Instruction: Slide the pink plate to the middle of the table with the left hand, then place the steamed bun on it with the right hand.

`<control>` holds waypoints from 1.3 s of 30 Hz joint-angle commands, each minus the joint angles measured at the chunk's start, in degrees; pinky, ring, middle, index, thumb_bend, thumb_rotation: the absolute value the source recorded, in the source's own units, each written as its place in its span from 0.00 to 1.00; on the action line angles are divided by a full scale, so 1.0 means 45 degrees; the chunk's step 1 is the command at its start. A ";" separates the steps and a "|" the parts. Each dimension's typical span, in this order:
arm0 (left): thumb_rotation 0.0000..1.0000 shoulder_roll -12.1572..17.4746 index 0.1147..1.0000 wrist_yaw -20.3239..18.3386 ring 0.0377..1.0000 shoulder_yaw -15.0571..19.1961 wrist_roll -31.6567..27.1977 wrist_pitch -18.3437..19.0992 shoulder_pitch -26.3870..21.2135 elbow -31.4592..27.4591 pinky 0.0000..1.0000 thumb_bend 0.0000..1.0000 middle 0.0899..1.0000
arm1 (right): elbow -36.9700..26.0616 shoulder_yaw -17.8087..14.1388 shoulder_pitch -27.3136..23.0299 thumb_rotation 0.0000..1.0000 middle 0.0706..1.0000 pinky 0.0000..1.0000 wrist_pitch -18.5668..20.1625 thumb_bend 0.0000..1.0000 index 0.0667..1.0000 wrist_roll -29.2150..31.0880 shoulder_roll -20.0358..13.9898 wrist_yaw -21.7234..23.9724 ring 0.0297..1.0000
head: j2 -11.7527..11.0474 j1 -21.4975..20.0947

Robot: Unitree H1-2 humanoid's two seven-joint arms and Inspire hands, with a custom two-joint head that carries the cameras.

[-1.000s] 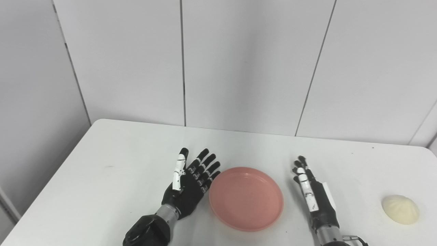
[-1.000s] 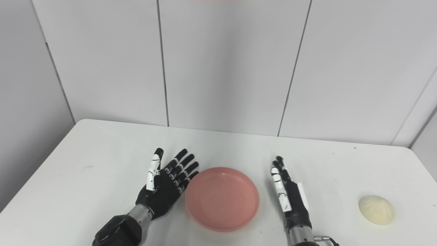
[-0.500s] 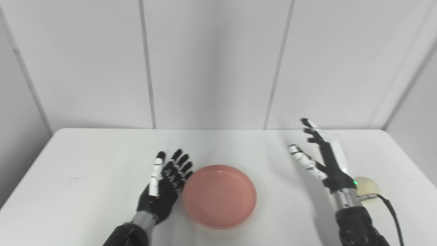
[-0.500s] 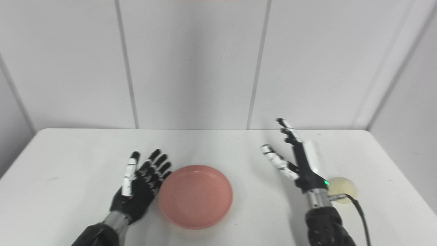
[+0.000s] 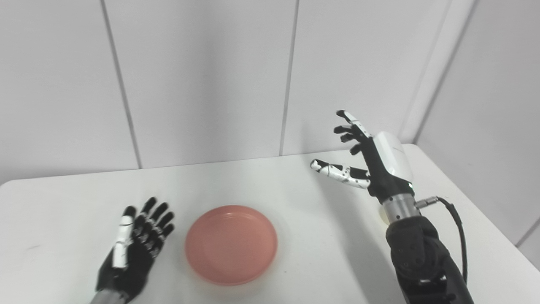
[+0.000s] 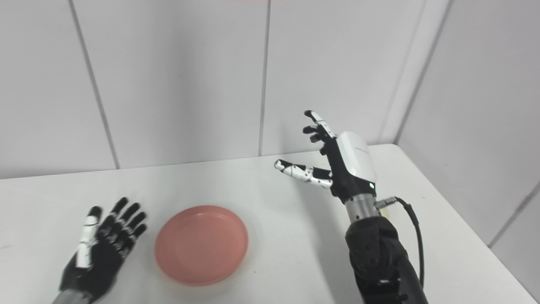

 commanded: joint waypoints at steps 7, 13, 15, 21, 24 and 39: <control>0.87 0.0602 0.93 -0.0305 0.91 0.0351 -0.0127 -0.0068 0.0259 0.1855 0.91 0.64 0.92 | -0.0183 -0.1217 0.0425 0.63 0.85 0.66 0.0612 0.94 0.84 0.0131 -0.1689 0.0786 0.76 | -0.0081 -0.0590; 0.88 0.0787 0.93 -0.0436 0.90 0.0469 -0.0186 -0.0240 0.0127 0.2312 0.92 0.64 0.92 | -0.0508 -0.1308 0.0855 0.51 0.84 0.70 0.1881 0.95 0.82 -0.0586 -0.2358 0.1667 0.80 | -0.0126 -0.0914; 0.88 0.0871 0.92 -0.0528 0.90 0.0490 -0.0180 -0.0358 0.0074 0.2557 0.92 0.63 0.92 | -0.0540 -0.1299 0.1004 0.48 0.83 0.70 0.2175 0.95 0.82 -0.0850 -0.2553 0.2005 0.80 | -0.0239 -0.0929; 0.90 0.1090 0.93 -0.0868 0.91 0.0539 -0.0189 -0.0662 -0.0139 0.3370 0.93 0.63 0.93 | -0.0009 -0.1576 0.1051 0.39 0.83 0.72 0.2271 0.98 0.83 -0.0828 -0.2224 0.2608 0.81 | -0.0240 -0.1250; 0.90 0.1149 0.93 -0.1042 0.91 0.0581 -0.0239 -0.0741 -0.0201 0.3662 0.93 0.63 0.93 | 0.0546 -0.1479 0.1139 0.40 0.84 0.73 0.1971 1.00 0.83 -0.0253 -0.2439 0.2451 0.82 | -0.0215 -0.1313; 0.85 0.1510 0.91 -0.1561 0.88 0.0560 -0.0275 -0.1059 -0.0421 0.4627 0.89 0.65 0.90 | 0.3754 -0.1140 0.0980 0.45 0.84 0.69 0.1224 1.00 0.83 0.1386 -0.2959 0.1675 0.82 | 0.0161 -0.1399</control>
